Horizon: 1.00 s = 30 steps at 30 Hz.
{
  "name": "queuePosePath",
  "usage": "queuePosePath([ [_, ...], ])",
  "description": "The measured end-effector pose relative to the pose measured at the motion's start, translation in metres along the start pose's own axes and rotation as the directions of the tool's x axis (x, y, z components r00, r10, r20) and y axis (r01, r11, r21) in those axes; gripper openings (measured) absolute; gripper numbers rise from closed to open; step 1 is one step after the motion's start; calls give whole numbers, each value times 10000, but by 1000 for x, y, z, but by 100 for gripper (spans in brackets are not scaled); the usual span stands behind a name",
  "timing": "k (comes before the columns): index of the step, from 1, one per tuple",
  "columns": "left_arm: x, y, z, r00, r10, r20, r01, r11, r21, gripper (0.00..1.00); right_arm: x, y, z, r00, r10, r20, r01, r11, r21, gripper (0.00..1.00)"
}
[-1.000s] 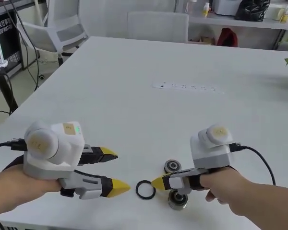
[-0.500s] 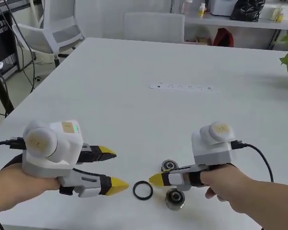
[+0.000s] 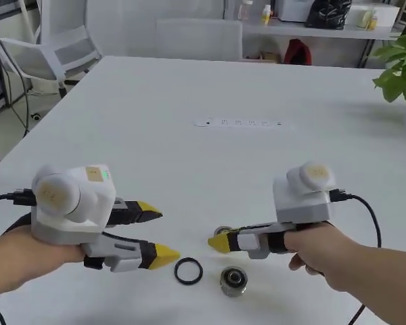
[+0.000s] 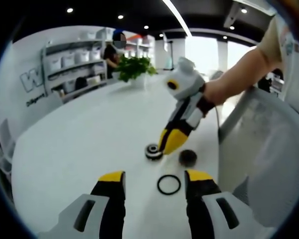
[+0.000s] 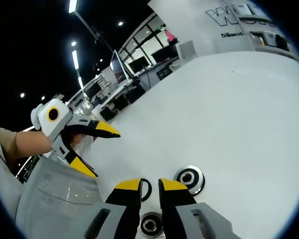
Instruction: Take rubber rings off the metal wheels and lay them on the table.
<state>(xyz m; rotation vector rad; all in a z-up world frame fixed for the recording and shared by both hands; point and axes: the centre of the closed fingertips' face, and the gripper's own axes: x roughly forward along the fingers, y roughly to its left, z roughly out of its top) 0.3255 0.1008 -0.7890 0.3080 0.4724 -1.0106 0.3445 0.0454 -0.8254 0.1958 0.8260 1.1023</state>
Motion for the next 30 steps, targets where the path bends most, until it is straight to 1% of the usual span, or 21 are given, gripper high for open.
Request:
queuePosePath([
  [3, 5, 1, 2, 10000, -58, 15, 58, 10000, -10, 48, -5, -4, 0, 9999, -98, 39, 98, 10000, -3, 14],
  [8, 14, -2, 7, 9998, -189, -5, 189, 9998, 56, 48, -13, -11, -1, 9996, -231, 132, 233, 9997, -82, 14],
  [11, 18, -2, 9, 9997, -229, -18, 229, 9997, 69, 48, -18, -16, 0, 9993, -293, 241, 293, 9996, 14, 15],
  [21, 32, -3, 12, 9993, -343, -136, 344, 9994, 40, 48, -27, -32, -2, 9983, -540, 237, 545, 9983, -215, 18],
  [24, 37, -4, 11, 9990, -394, -201, 394, 9992, 31, 48, -27, -37, -4, 9977, -650, 199, 659, 9967, -484, 19],
  [30, 46, -2, 11, 9986, -453, -286, 452, 9990, -22, 47, -26, -44, -8, 9977, -667, 78, 672, 9934, -934, 19],
])
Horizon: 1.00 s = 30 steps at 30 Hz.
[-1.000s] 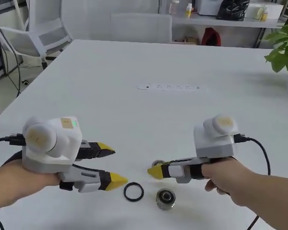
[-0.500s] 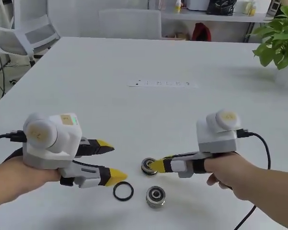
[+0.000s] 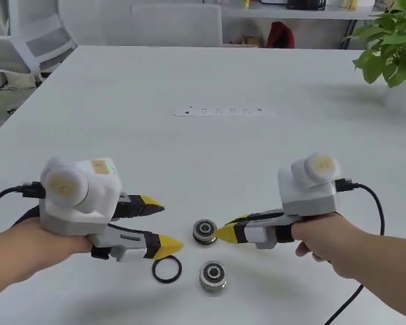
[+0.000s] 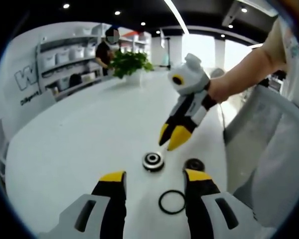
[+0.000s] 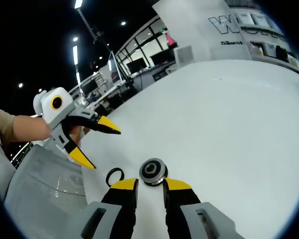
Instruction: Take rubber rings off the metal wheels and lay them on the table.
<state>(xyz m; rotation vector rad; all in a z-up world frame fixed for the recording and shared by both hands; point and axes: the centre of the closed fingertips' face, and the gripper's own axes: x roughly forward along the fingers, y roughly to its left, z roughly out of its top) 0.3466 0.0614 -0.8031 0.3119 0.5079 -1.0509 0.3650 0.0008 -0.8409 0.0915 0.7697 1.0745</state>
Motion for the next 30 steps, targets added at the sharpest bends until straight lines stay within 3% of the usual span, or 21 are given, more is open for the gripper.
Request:
queuePosePath([
  [12, 18, 10, -1, 9999, -98, -65, 96, 9997, -216, 46, 9, -11, -11, 9995, -15, -323, -16, 9951, -985, 18],
  [30, 47, 9, -2, 9993, -351, -139, 343, 9980, -534, 40, 17, -14, -12, 9990, 332, -310, -388, 9789, -2005, 14],
])
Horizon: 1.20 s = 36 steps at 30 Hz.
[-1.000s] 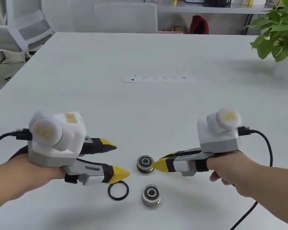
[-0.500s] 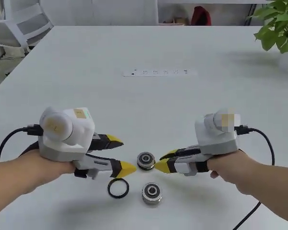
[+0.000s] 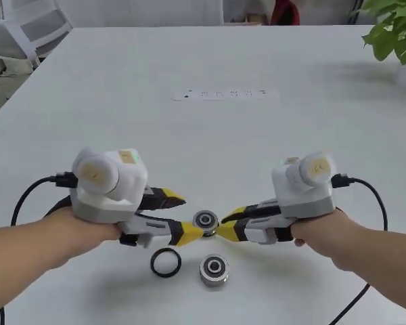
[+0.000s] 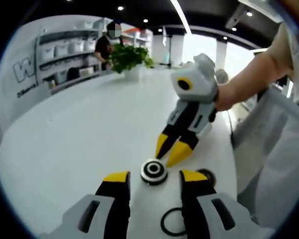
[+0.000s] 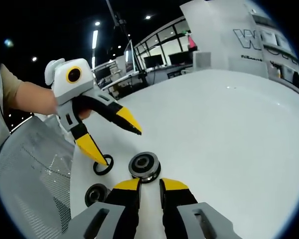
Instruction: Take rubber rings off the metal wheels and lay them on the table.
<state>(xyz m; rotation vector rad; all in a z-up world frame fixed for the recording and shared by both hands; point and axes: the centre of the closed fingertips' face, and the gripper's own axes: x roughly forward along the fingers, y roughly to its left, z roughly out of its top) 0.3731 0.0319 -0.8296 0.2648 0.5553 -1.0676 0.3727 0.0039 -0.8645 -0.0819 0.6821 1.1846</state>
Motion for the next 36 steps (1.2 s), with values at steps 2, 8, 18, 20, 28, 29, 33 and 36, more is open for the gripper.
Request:
queuePosePath([
  [2, 3, 0, 0, 10000, -17, 0, 17, 10000, -34, 39, 0, 0, 0, 10000, 22, 30, -22, 10000, -85, 14],
  [8, 12, -1, -1, 9999, -100, -55, 100, 9999, -74, 35, 2, 2, -1, 9999, 62, -81, -70, 9943, -1061, 14],
  [18, 20, -2, -1, 9998, -132, -161, 129, 9998, -133, 28, 5, 4, -1, 9998, 111, -139, -134, 9843, -1760, 14],
  [20, 21, -2, -2, 9997, -124, -194, 121, 9998, -138, 27, 5, 4, -1, 9998, 98, -143, -123, 9821, -1878, 15],
  [28, 24, -3, -6, 9993, -43, -361, 40, 9999, -94, 21, 6, 4, 0, 9997, 167, -160, -198, 9746, -2229, 16],
  [29, 24, -3, -5, 9994, -7, -358, 4, 10000, -81, 20, 6, 4, 1, 9997, 172, -156, -203, 9739, -2261, 16],
  [33, 24, 0, -5, 9991, 143, -410, -142, 9999, 20, 16, 7, 4, 2, 9996, 230, -144, -257, 9733, -2281, 17],
  [36, 25, -2, -5, 9989, 212, -422, -197, 9991, 364, 17, 8, 3, 2, 9996, 234, -172, -268, 9728, -2302, 19],
])
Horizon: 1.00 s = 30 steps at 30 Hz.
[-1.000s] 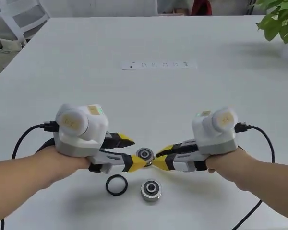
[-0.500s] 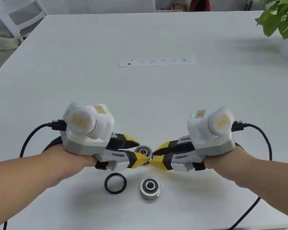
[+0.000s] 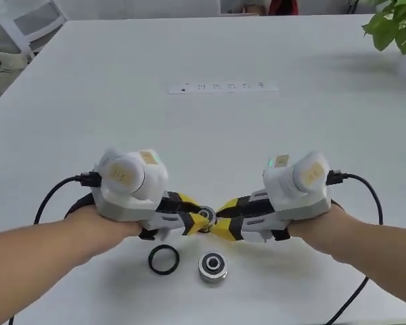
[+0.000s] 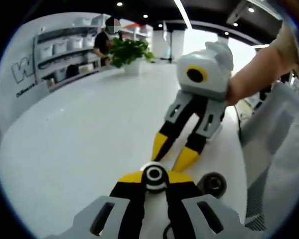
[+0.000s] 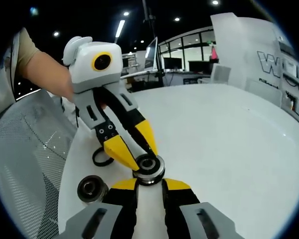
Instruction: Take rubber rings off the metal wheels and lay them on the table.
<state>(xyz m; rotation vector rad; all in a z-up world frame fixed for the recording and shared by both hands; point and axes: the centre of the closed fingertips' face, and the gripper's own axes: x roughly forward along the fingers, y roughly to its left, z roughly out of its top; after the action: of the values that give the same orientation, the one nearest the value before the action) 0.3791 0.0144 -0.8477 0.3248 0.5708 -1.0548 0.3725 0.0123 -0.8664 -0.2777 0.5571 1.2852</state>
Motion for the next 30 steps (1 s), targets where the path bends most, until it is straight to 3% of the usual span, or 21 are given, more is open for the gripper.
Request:
queuePosePath([
  [6, 2, 1, -3, 9996, 243, -105, -238, 9989, 413, 14, 0, 0, 0, 10000, -34, 26, 34, 9999, 113, 17],
  [19, 2, 3, -1, 9980, 600, 187, -601, 9982, 85, 14, -2, -2, -4, 9998, -217, 50, 216, 9994, 281, 6],
  [30, 2, 4, 0, 9977, 659, 161, -665, 9969, 416, 13, -3, -3, -3, 9987, -509, 97, 498, 9948, 885, 0],
])
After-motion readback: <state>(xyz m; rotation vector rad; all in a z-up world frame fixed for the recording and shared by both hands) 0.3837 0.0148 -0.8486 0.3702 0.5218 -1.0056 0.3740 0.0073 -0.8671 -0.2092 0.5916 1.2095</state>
